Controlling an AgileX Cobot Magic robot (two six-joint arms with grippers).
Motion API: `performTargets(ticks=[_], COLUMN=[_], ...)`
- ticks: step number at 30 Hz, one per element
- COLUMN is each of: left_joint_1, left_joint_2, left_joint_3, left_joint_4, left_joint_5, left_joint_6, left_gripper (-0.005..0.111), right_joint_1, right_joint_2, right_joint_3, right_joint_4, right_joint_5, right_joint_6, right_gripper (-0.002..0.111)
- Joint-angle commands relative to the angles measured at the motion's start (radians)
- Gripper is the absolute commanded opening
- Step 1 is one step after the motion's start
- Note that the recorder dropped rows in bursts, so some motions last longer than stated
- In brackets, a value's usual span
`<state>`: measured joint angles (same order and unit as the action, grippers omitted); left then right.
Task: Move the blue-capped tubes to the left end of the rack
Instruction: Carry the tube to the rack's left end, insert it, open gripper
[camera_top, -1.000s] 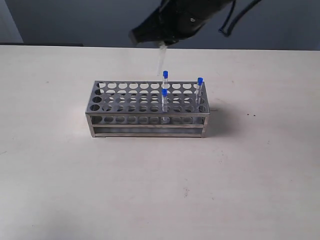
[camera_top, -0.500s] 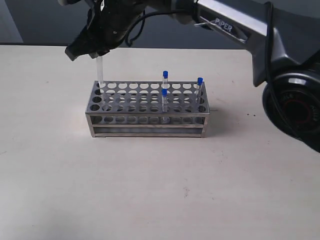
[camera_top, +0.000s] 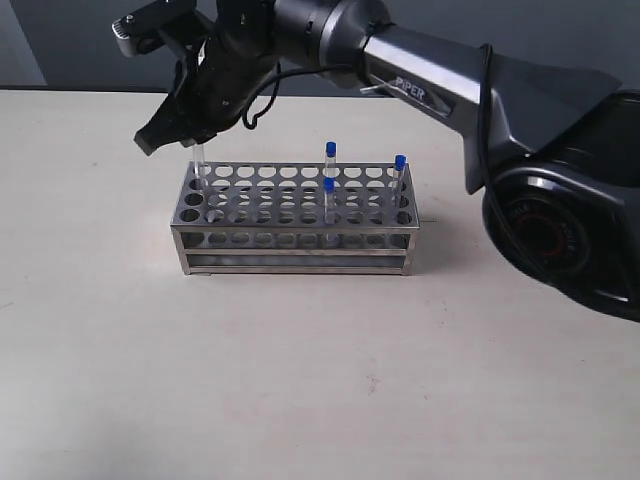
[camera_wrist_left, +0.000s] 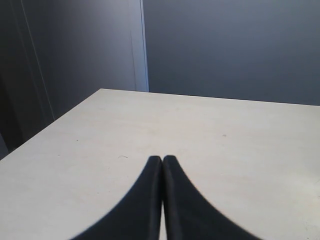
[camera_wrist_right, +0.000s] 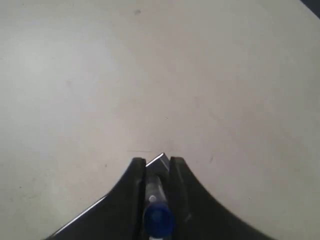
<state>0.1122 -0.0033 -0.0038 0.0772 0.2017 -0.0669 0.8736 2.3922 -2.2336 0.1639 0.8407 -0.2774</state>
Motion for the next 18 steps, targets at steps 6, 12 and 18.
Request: performTargets(ticks=[6, 12, 18], left_joint_1=[-0.006, -0.006, -0.006], left_joint_2=[0.003, 0.003, 0.003], left_joint_3=[0.004, 0.004, 0.004], left_joint_4=[-0.005, -0.005, -0.005], left_joint_5=[-0.011, -0.011, -0.011], left_joint_6=[-0.002, -0.002, -0.002], left_gripper=[0.000, 0.000, 0.000], right_joint_1=[0.001, 0.001, -0.001], right_joint_2=[0.023, -0.022, -0.112], right_joint_3=[-0.005, -0.005, -0.005], right_joint_4=[0.047, 0.043, -0.047], right_joint_5=[0.019, 0.036, 0.141], right_joint_6=[0.002, 0.072, 0.153], right_gripper=[0.036, 0.044, 0.039])
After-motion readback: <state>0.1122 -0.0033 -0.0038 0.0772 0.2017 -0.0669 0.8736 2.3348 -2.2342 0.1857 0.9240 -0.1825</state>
